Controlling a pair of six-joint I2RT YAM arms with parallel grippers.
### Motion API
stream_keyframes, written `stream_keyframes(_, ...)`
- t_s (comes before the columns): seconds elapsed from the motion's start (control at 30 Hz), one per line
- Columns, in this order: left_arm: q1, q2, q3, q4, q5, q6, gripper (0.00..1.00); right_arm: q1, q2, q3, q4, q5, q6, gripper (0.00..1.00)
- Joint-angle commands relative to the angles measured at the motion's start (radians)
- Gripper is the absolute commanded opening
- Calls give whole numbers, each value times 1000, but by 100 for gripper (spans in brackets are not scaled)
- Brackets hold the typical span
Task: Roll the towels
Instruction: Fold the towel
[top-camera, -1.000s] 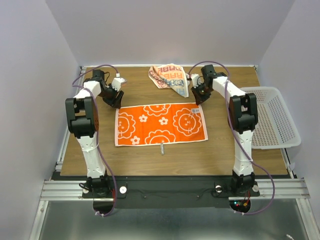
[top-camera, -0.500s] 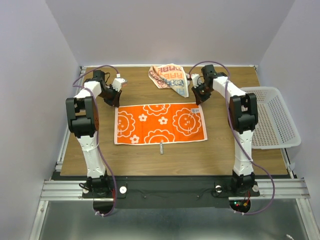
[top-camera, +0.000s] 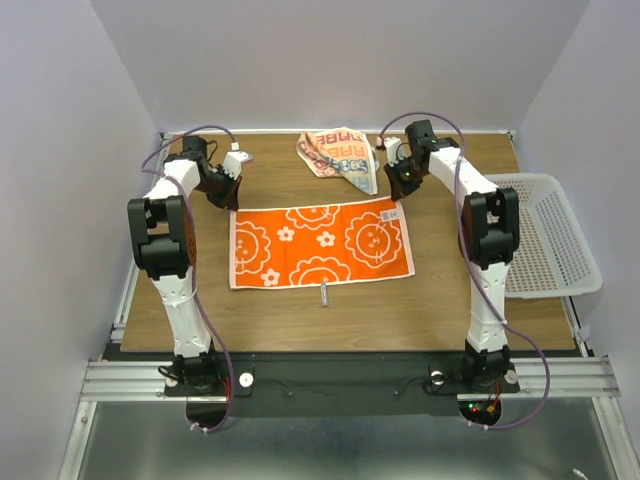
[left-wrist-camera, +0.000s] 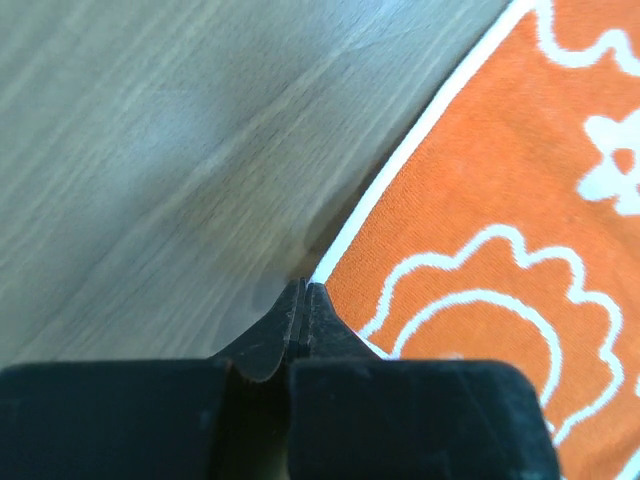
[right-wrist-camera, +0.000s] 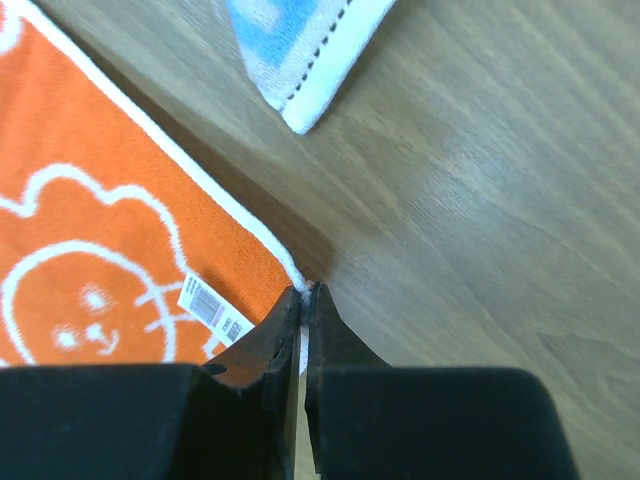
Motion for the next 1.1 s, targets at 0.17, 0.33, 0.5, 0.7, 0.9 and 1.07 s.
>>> stream_keyframes(0.17, 9, -247, -59, -37, 66, 47, 0, -13, -184, -107, -3, -31, -35, 1)
stream_keyframes(0.33, 10, -310, -146, -61, 86, 96, 0, -13, -244, -170, -3, -52, -37, 1)
stream_keyframes(0.5, 12, -408, -272, -61, 75, 136, 0, -13, -318, -230, -9, -81, -42, 0)
stream_keyframes(0.7, 13, -528, -392, -89, 77, 178, 0, -11, -405, -348, -15, -87, -77, 1)
stream_keyframes(0.9, 13, -586, -497, -98, 49, 213, 0, -11, -471, -464, -13, -97, -112, 1)
stream_keyframes(1.07, 13, -625, -566, -108, 37, 242, 0, -11, -522, -547, -15, -104, -152, 1)
